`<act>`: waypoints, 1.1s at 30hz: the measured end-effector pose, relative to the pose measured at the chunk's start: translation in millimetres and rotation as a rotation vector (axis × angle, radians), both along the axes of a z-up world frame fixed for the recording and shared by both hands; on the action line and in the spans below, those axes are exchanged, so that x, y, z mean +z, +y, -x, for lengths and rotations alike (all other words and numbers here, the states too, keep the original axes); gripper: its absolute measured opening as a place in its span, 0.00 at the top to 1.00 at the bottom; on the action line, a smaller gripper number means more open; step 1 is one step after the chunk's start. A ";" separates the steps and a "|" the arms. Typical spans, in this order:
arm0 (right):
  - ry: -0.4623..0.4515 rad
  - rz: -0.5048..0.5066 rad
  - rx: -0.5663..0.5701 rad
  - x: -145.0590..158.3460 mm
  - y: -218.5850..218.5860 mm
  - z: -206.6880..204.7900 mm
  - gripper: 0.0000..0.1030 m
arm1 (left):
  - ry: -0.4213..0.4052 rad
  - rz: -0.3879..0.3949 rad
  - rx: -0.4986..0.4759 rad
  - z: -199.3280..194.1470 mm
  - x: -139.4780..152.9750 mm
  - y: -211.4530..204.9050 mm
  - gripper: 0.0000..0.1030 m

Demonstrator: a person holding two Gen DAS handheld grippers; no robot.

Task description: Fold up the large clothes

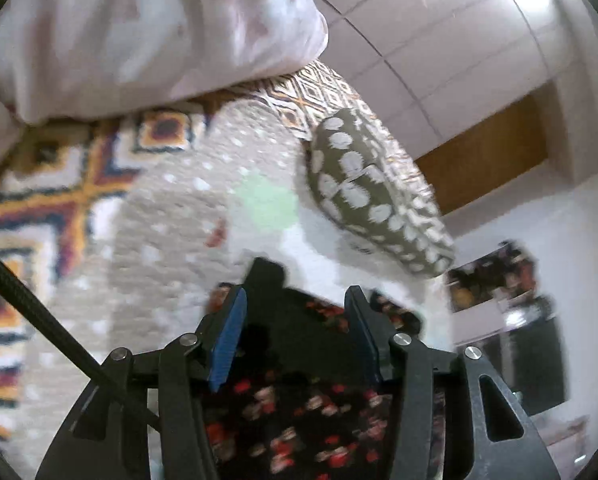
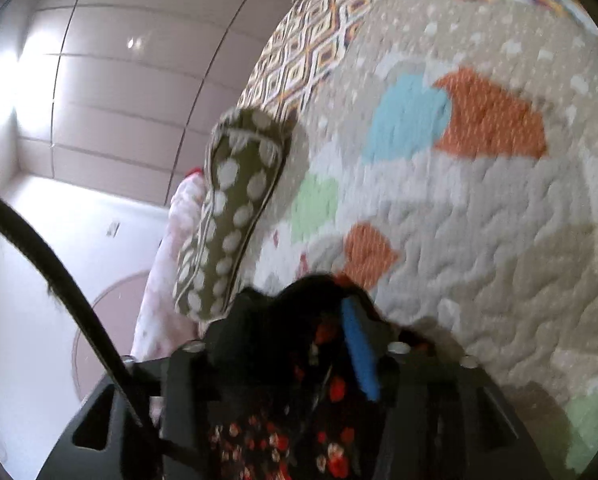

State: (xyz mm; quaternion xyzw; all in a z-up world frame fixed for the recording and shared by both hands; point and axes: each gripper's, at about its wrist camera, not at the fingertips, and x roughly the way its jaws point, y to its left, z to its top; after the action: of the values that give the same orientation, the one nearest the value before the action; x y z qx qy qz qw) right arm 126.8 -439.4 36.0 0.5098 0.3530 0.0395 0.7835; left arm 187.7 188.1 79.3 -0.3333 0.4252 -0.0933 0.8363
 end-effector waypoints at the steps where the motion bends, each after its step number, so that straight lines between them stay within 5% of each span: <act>1: 0.006 0.029 -0.019 4.6 -0.7 -0.1 0.38 | -0.004 -0.045 -0.005 5.7 2.8 -2.3 0.53; 7: -0.021 0.269 0.088 49.3 34.5 18.7 0.35 | -0.029 -0.351 -0.146 48.7 17.2 -39.2 0.37; 10: -0.029 0.400 0.265 59.4 82.5 34.0 0.45 | -0.032 -0.471 -0.269 77.1 12.2 -67.4 0.37; 12: -0.035 0.459 0.375 54.7 113.1 43.2 0.54 | -0.023 -0.539 -0.349 90.1 -1.8 -87.3 0.37; 15: -0.025 0.569 0.493 36.5 152.2 48.6 0.55 | 0.032 -0.683 -0.377 93.5 -31.8 -107.0 0.35; 17: 0.033 0.698 0.505 12.9 164.4 41.2 0.61 | 0.050 -0.756 -0.347 89.5 -56.6 -110.7 0.19; 20: 0.031 0.743 0.470 -1.4 166.8 37.5 0.62 | 0.053 -0.749 -0.279 88.7 -59.9 -103.9 0.07; 24: 0.074 0.818 0.452 10.6 178.9 40.9 0.61 | 0.067 -0.662 -0.250 98.0 -41.6 -93.9 0.14; 29: -0.056 0.771 0.504 49.8 201.4 72.0 0.60 | -0.018 -0.668 -0.252 132.7 -15.8 -99.5 0.14; 33: -0.093 0.762 0.612 45.8 240.3 92.1 0.59 | 0.052 -0.725 -0.221 139.4 -46.8 -90.6 0.13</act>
State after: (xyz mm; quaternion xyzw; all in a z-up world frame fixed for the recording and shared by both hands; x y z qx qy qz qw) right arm 34.7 -199.1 81.7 0.0573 0.4405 0.1590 0.8817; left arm 48.3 97.5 32.5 0.0301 0.4850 -0.0179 0.8738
